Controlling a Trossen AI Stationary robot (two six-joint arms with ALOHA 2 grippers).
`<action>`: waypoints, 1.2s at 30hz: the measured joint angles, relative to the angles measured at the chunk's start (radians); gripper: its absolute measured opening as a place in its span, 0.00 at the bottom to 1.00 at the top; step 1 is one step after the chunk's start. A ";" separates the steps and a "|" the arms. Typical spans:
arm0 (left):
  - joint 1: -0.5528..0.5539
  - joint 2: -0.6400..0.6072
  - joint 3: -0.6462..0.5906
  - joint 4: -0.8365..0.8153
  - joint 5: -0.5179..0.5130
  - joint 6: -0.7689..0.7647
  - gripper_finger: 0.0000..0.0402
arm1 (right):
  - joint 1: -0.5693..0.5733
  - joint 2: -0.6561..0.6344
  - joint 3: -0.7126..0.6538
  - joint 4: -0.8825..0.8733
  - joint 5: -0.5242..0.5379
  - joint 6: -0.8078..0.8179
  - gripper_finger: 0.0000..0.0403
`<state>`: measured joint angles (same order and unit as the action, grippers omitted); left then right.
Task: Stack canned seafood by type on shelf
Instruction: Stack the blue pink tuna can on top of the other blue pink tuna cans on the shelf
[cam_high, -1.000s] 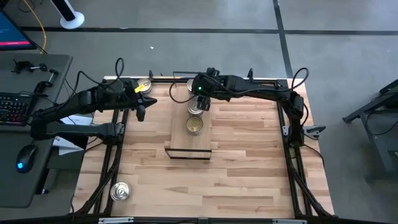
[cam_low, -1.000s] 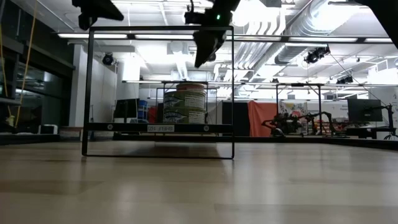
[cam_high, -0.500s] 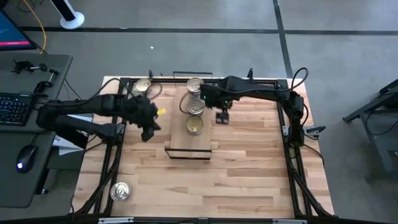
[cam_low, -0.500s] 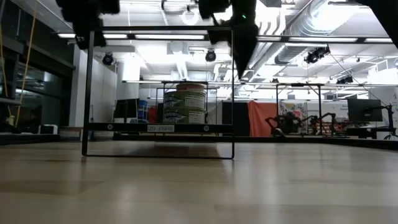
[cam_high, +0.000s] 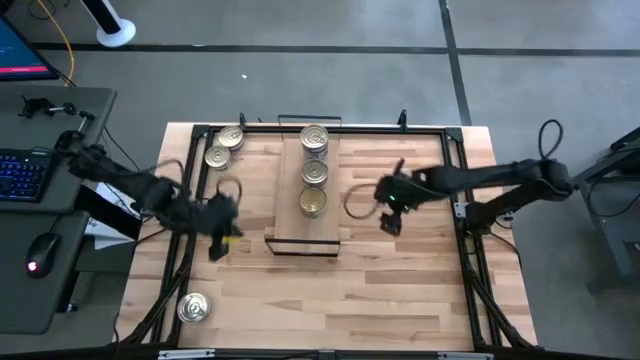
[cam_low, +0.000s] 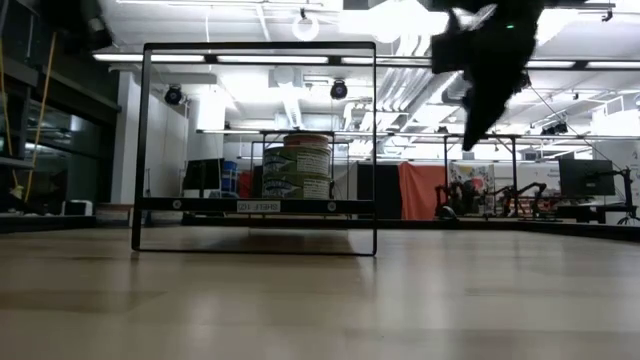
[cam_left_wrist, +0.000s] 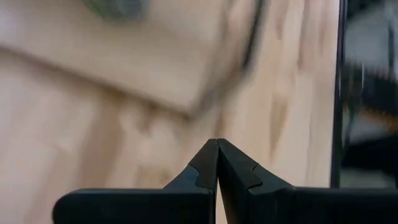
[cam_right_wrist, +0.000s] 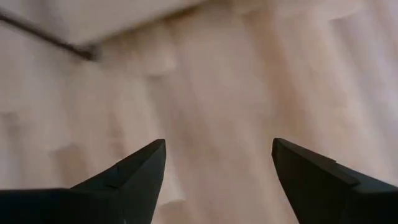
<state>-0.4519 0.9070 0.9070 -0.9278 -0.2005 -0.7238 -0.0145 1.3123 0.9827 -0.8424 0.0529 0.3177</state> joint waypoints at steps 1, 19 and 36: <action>-0.048 0.021 -0.005 -0.011 0.014 -0.026 0.00 | 0.022 -0.029 -0.041 0.046 -0.012 0.030 0.70; -0.762 0.324 -0.044 0.083 0.037 -0.469 0.00 | 0.432 0.061 -0.134 0.463 0.234 0.753 0.01; -0.770 0.603 -0.062 0.211 0.182 -0.600 0.00 | 0.489 0.115 -0.134 0.470 0.281 0.800 0.00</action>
<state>-1.2217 1.5104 0.8445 -0.7170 -0.0181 -1.3238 0.4745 1.4269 0.8486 -0.3723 0.3335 1.1174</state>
